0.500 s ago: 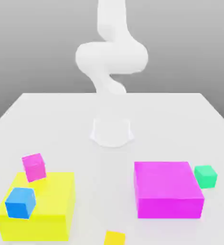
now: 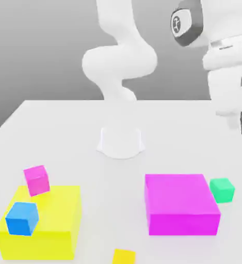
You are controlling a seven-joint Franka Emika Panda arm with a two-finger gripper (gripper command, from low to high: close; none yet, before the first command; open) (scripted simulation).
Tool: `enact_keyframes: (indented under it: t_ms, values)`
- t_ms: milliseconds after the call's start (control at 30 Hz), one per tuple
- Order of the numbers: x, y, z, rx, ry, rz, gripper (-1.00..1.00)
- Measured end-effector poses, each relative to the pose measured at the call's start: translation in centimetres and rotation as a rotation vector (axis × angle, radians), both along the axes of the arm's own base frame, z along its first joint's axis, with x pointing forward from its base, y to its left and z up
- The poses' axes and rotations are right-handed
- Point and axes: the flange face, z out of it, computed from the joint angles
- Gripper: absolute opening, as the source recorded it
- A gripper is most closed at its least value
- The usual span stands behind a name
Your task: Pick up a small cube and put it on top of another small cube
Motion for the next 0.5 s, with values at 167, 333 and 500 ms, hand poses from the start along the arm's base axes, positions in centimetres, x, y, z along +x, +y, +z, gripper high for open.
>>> enact_keyframes:
  t_ms: [167,333,500]
  values:
    - [-7.1,4.8,-9.8,-0.126,0.095,0.352,0.00]
    - [-10.8,5.1,-17.1,-0.200,0.149,0.525,0.00]
    - [-11.0,5.0,-21.2,-0.202,0.153,0.530,-1.00]
